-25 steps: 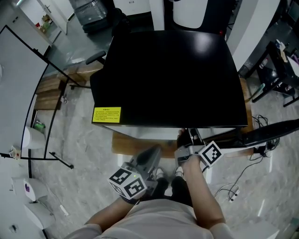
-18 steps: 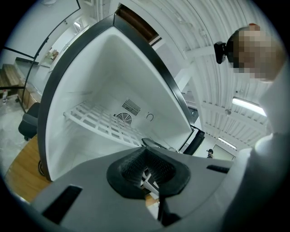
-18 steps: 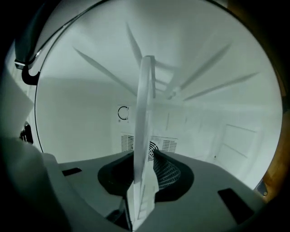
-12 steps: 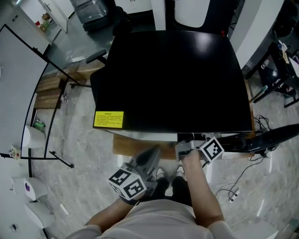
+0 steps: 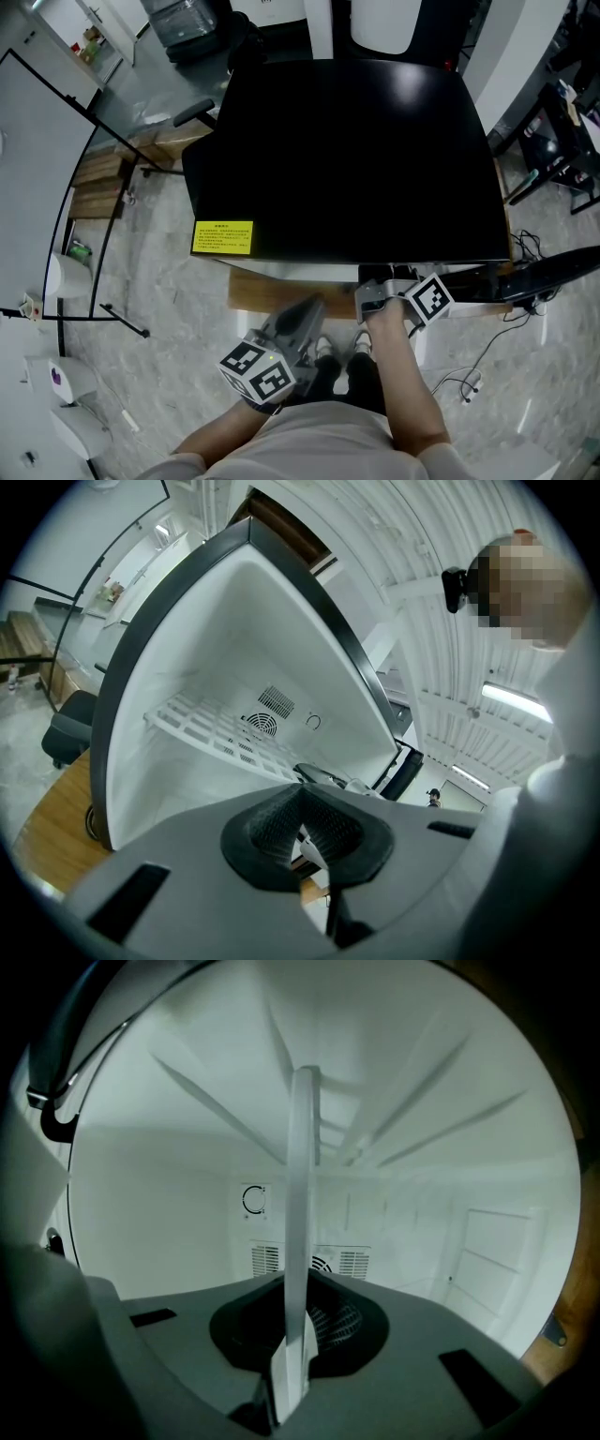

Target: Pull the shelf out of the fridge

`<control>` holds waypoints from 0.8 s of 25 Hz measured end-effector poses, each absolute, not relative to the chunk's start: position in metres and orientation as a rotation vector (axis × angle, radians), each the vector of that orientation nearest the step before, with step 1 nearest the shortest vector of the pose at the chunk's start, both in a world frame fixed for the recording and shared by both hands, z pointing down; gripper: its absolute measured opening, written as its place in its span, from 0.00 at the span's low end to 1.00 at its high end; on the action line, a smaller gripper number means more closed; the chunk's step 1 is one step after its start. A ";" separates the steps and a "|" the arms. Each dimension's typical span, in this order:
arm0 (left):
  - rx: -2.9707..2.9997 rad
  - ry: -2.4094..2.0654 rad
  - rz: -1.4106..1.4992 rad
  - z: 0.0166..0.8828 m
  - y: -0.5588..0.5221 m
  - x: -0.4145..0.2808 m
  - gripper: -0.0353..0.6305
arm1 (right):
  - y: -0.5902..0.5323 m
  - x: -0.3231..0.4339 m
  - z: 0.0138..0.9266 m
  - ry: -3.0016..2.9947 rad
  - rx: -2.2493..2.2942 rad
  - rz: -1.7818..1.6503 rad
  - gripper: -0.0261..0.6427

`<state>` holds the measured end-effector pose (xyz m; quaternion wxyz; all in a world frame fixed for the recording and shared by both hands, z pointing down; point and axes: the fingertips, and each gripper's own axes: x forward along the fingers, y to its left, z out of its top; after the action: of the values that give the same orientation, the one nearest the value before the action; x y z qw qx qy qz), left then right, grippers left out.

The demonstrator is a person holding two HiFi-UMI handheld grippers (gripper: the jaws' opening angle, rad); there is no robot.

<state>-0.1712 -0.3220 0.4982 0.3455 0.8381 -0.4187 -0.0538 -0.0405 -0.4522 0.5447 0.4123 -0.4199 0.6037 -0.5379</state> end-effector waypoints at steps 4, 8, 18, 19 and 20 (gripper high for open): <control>2.178 -1.083 -0.140 0.499 -0.319 -0.172 0.06 | -0.438 -0.040 0.545 1.524 -1.054 -1.350 0.10; 2.187 -1.062 -0.143 0.496 -0.311 -0.165 0.06 | -0.428 -0.041 0.546 1.517 -1.062 -1.365 0.10; 2.211 -1.034 -0.161 0.488 -0.286 -0.162 0.06 | -0.390 -0.039 0.548 1.502 -1.065 -1.378 0.10; 2.217 -1.027 -0.163 0.488 -0.283 -0.161 0.06 | -0.386 -0.039 0.548 1.500 -1.064 -1.379 0.10; 2.222 -1.021 -0.165 0.487 -0.280 -0.160 0.06 | -0.382 -0.039 0.547 1.500 -1.064 -1.380 0.10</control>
<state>-0.1604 -0.2800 0.4870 0.3386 0.8531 -0.3918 -0.0635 -0.0388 -0.3821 0.5473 0.4089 -0.4222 0.5953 -0.5479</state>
